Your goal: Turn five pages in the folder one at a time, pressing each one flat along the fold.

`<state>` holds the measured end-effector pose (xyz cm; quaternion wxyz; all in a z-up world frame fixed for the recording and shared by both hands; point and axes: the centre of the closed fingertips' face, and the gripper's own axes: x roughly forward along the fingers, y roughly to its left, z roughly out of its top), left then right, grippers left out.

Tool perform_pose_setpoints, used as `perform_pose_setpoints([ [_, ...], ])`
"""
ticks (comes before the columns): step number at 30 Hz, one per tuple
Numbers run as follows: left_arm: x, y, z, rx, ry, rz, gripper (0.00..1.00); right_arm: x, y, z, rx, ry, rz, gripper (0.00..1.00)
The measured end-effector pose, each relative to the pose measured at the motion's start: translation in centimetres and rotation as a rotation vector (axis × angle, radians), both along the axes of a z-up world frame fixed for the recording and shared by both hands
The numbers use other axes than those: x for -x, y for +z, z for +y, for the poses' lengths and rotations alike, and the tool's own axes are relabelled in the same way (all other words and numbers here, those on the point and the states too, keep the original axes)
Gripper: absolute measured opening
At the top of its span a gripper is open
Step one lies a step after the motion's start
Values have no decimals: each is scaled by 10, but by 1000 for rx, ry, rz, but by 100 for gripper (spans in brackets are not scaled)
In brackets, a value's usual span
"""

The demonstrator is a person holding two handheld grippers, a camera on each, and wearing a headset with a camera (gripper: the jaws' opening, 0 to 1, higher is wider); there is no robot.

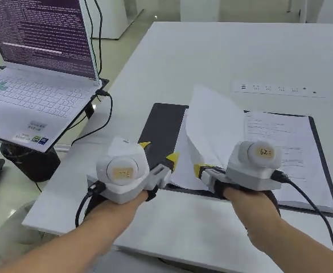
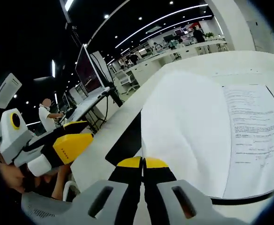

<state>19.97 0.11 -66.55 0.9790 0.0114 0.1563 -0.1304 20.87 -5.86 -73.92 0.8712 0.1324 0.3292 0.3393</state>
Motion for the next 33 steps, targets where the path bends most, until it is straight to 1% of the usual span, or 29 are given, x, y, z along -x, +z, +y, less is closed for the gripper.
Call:
perform_pose_setpoints([
  [1,1,-3,0,0,0,8,37,0,-5,4,8,4,8,0],
  [3,2,-6,0,1,-1,12,37,1,-14,9,21,15,22,0],
  [4,3,-6,0,2,-1,13,37,1,-16,10,25,16,26,0],
  [5,4,-8,0,1,-1,18,37,1,-23,13,41,22,34,0],
  [9,6,-14,1,2,-1,33,37,0,-32,19,48,19,49,0],
  [13,6,-20,4,-1,-1,47,37,0,-44,19,64,5,75,0],
  [16,6,-24,6,-1,-4,54,37,1,-49,20,67,-5,88,0],
  [18,5,-27,8,-6,-4,62,37,1,-52,21,59,-12,100,0],
  [19,5,-29,9,-5,-6,69,37,0,-53,21,60,-14,97,0],
  [22,3,-33,9,-14,-14,76,37,1,-53,24,57,-1,82,0],
  [24,1,-35,8,-17,-19,81,37,3,-51,25,46,2,80,2],
  [25,0,-36,8,-19,-22,84,37,5,-48,25,31,6,74,3],
  [27,-3,-37,6,-18,-26,87,37,7,-45,24,26,18,62,5],
  [29,-7,-40,3,-15,-33,92,37,13,-39,21,22,33,52,6],
  [30,-10,-42,0,-14,-37,92,37,14,-35,18,13,35,28,6],
  [32,-13,-45,-5,-17,-46,98,36,16,-32,12,15,36,16,4],
  [33,-16,-49,-9,-18,-51,104,36,15,-32,7,24,36,1,2],
])
